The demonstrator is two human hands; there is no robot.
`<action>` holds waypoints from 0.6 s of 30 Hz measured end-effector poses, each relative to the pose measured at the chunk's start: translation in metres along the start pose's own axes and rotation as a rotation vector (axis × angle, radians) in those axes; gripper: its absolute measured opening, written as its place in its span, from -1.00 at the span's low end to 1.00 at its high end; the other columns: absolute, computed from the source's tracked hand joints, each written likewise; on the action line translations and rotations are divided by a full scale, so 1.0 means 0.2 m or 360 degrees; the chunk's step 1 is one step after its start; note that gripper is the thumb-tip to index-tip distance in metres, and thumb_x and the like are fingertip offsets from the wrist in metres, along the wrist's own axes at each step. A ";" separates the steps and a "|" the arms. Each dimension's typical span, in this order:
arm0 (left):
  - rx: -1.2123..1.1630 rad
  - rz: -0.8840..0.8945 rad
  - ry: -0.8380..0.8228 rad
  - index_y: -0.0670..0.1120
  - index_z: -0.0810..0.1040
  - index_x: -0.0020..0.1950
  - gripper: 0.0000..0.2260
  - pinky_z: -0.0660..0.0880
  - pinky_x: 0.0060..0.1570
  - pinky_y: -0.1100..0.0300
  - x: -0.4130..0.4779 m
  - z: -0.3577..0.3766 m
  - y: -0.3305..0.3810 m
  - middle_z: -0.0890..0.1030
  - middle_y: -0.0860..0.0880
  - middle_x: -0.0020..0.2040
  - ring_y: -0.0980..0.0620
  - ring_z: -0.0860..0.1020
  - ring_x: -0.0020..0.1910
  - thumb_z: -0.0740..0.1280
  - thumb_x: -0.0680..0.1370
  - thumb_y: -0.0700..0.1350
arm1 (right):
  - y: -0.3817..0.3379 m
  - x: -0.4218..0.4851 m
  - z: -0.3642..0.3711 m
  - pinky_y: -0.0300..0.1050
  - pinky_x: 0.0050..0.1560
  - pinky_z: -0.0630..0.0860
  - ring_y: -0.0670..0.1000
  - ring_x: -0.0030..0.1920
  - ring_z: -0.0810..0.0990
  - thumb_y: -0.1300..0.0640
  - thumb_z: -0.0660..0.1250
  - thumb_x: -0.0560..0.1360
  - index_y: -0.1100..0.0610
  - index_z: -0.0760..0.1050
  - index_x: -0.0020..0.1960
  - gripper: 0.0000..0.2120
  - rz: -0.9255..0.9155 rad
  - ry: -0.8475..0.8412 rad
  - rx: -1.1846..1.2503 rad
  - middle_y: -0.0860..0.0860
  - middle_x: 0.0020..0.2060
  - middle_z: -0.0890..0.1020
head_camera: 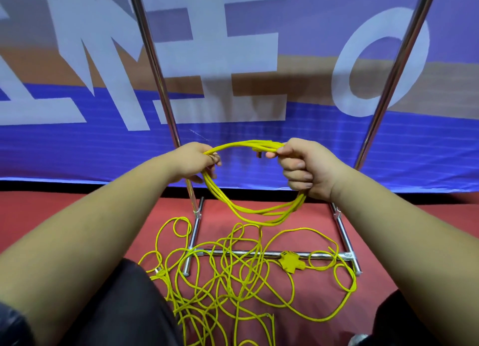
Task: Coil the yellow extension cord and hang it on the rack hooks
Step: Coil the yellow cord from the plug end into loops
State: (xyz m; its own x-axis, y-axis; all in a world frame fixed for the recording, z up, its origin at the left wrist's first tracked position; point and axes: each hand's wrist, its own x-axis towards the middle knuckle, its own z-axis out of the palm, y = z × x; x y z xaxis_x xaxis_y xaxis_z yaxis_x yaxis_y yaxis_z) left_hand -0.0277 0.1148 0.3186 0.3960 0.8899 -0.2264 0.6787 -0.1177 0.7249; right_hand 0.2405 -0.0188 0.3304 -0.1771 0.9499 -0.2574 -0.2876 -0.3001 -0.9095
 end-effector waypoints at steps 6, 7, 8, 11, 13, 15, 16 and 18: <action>-0.0122 0.0006 0.0390 -0.02 0.63 -0.04 -0.84 0.67 -0.21 -0.15 0.02 0.11 -0.05 0.48 -0.04 -0.40 -0.10 0.51 -0.46 0.28 0.64 -0.06 | 0.02 0.06 0.03 -0.23 -0.58 -0.04 -0.11 -0.60 0.06 -0.05 0.30 0.68 0.10 0.62 -0.08 -0.71 -0.0134 0.0087 -0.0031 -0.08 -0.48 0.15; -0.0073 0.0031 0.0460 0.02 0.61 -0.06 -0.87 0.65 -0.26 -0.11 0.02 0.11 -0.04 0.50 -0.03 -0.40 -0.10 0.51 -0.46 0.30 0.63 -0.03 | 0.03 0.08 0.03 -0.23 -0.58 -0.04 -0.11 -0.60 0.06 -0.04 0.30 0.68 0.11 0.61 -0.07 -0.72 -0.0136 0.0091 -0.0018 -0.08 -0.48 0.15; -0.0069 0.0053 0.0507 0.03 0.58 -0.06 -0.89 0.62 -0.30 -0.06 0.02 0.11 -0.04 0.51 -0.02 -0.38 -0.09 0.51 -0.46 0.34 0.61 0.01 | 0.03 0.09 0.03 -0.23 -0.58 -0.04 -0.11 -0.61 0.07 -0.03 0.29 0.69 0.11 0.60 -0.07 -0.73 -0.0138 0.0089 0.0007 -0.08 -0.48 0.15; -0.0158 0.0008 0.0511 -0.03 0.50 0.06 -0.66 0.66 -0.14 -0.02 0.05 0.11 -0.06 0.60 -0.04 -0.21 -0.06 0.59 -0.31 0.45 0.51 0.19 | 0.02 0.12 0.03 -0.25 -0.61 0.00 -0.11 -0.61 0.08 -0.01 0.28 0.69 0.12 0.59 -0.07 -0.74 -0.0168 0.0120 0.0067 -0.08 -0.49 0.16; -0.0120 -0.0090 0.0404 -0.07 0.48 0.27 -0.43 0.64 0.10 -0.07 0.07 0.12 -0.11 0.64 -0.06 -0.04 -0.06 0.66 -0.07 0.48 0.46 0.28 | 0.03 0.14 0.02 -0.26 -0.62 0.04 -0.11 -0.61 0.09 -0.03 0.30 0.69 0.13 0.60 -0.05 -0.73 -0.0197 0.0196 0.0077 -0.08 -0.49 0.17; -0.0054 -0.0262 0.0184 -0.11 0.31 0.52 -0.17 0.57 0.18 -0.03 0.08 0.16 -0.17 0.60 -0.05 0.07 -0.06 0.63 0.09 0.47 0.44 0.34 | 0.05 0.16 0.01 -0.25 -0.61 0.05 -0.11 -0.59 0.10 -0.05 0.32 0.68 0.14 0.60 -0.01 -0.73 -0.0215 0.0301 0.0080 -0.08 -0.47 0.19; -0.0028 -0.0341 0.0010 -0.11 0.27 0.56 -0.16 0.54 0.17 -0.01 0.09 0.18 -0.20 0.58 -0.08 0.14 -0.07 0.62 0.13 0.45 0.46 0.33 | 0.06 0.18 0.01 -0.24 -0.59 0.04 -0.11 -0.57 0.11 -0.06 0.33 0.67 0.14 0.60 0.00 -0.73 -0.0220 0.0363 0.0082 -0.08 -0.46 0.20; -0.0004 -0.0450 -0.0382 -0.10 0.39 0.44 -0.47 0.51 0.08 0.03 0.07 0.25 -0.23 0.53 -0.16 0.35 -0.13 0.62 0.23 0.36 0.60 0.19 | 0.08 0.21 0.00 -0.21 -0.56 0.04 -0.10 -0.55 0.12 -0.05 0.34 0.67 0.15 0.59 0.01 -0.74 -0.0234 0.0516 0.0094 -0.07 -0.45 0.23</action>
State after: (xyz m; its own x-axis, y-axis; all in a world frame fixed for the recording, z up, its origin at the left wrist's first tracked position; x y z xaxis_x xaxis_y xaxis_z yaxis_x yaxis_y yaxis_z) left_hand -0.0223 0.1111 0.2491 0.3271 0.7586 -0.5636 0.7806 0.1192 0.6136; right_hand 0.2290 0.0155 0.3049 0.1754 0.9586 -0.2243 -0.3433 -0.1539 -0.9265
